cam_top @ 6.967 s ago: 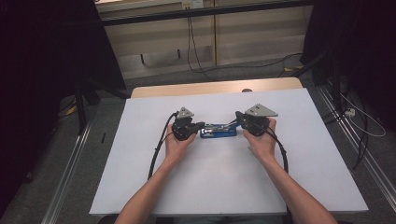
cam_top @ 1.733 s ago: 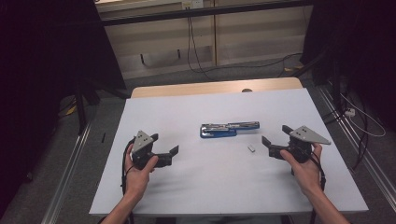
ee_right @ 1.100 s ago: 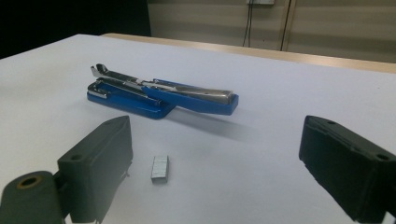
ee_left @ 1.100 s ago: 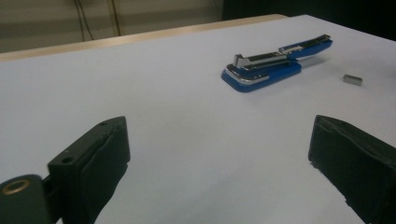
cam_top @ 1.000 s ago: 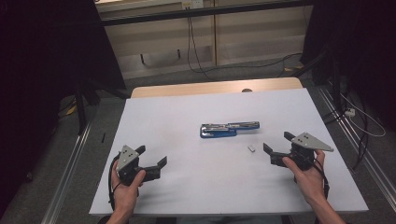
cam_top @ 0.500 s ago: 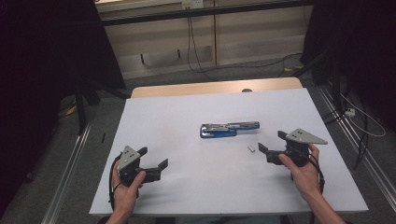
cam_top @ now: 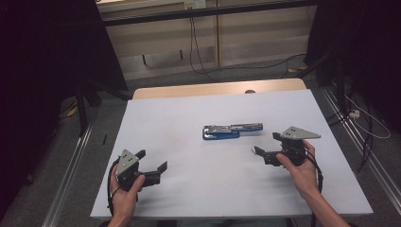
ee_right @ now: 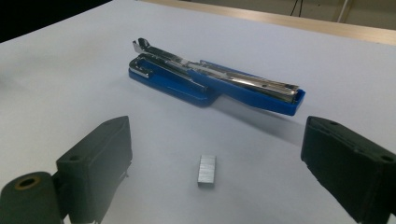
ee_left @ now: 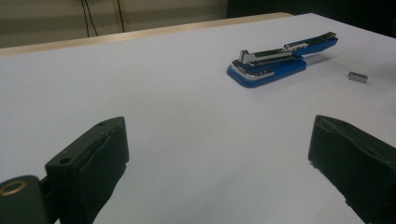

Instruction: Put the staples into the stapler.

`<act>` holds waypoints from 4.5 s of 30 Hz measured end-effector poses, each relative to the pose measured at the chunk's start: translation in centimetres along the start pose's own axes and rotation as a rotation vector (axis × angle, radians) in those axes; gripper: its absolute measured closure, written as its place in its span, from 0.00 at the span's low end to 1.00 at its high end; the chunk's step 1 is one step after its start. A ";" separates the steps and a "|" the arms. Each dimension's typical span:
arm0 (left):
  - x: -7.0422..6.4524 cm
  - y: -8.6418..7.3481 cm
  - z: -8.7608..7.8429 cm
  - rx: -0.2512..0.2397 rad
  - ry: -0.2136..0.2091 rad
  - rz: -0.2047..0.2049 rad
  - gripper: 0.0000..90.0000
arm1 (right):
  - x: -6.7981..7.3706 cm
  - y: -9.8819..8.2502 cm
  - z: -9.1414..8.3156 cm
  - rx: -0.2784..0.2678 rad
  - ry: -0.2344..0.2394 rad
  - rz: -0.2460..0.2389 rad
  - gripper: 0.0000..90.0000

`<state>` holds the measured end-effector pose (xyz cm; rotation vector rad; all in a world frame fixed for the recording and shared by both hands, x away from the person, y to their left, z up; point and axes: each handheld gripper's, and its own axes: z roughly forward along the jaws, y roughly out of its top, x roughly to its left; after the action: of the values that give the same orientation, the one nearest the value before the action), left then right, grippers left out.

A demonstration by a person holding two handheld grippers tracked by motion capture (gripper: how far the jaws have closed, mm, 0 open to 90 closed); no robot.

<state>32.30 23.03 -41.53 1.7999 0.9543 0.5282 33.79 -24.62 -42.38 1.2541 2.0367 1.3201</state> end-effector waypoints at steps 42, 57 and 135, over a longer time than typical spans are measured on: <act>-0.4 -0.5 -0.7 0.020 -0.008 0.019 0.06 | -1.8 3.1 5.9 0.333 0.077 0.001 0.15; -0.2 -0.6 -0.7 0.029 -0.004 0.014 0.06 | -1.7 3.0 5.6 0.452 0.126 -0.018 0.39; -0.4 -0.6 -0.5 0.046 -0.027 0.020 0.05 | -0.7 3.3 6.7 0.644 0.131 -0.164 0.88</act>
<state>31.49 23.09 -41.88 1.8551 0.9376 0.4974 40.52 -21.35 -42.78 1.2218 2.7160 0.6985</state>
